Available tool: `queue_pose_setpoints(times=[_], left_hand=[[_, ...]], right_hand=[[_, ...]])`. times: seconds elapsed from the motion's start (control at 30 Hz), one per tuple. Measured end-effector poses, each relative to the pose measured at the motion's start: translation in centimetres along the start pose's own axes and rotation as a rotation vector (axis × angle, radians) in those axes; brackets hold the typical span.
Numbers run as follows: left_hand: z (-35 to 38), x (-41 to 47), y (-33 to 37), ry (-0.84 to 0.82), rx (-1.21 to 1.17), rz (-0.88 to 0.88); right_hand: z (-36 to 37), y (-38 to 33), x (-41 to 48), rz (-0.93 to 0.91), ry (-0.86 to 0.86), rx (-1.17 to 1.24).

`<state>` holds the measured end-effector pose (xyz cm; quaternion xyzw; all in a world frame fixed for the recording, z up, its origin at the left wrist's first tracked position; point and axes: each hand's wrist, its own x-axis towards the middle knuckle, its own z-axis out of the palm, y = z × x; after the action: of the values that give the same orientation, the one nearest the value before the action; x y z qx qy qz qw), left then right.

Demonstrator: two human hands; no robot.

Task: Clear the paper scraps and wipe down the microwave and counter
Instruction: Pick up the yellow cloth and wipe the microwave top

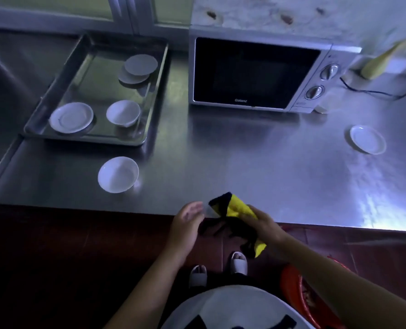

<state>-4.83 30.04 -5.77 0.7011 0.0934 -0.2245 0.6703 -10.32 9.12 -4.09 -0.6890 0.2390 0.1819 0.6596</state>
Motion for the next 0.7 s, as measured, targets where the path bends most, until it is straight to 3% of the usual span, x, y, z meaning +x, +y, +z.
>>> queue_pose_setpoints(times=[0.07,0.13,0.2,0.3,0.47,0.53,0.7], left_hand=[[1.1,0.3,2.1,-0.090,-0.020,-0.013],[2.7,0.6,4.4,-0.216,-0.009,-0.030],[4.6,0.7,6.9,-0.434,-0.019,-0.042],[7.8,0.1,10.9,-0.667,-0.030,0.065],[12.1,0.0,16.4,-0.525,-0.029,0.282],[13.0,0.4,17.8,-0.581,-0.002,0.290],[15.8,1.1,17.8,-0.636,0.276,0.139]], right_hand=[[-2.2,-2.3,-1.8,0.104,0.001,0.429],[-4.1,-4.7,-3.9,0.119,-0.090,0.681],[-5.5,-6.8,-5.7,0.057,-0.259,0.781],[-7.5,-7.9,-6.8,-0.166,-0.312,0.817],[-11.5,-6.8,-5.9,-0.106,0.003,0.960],[-12.5,-6.2,-5.6,-0.101,0.000,0.982],[-15.3,-5.2,-5.1,-0.140,-0.197,0.951]])
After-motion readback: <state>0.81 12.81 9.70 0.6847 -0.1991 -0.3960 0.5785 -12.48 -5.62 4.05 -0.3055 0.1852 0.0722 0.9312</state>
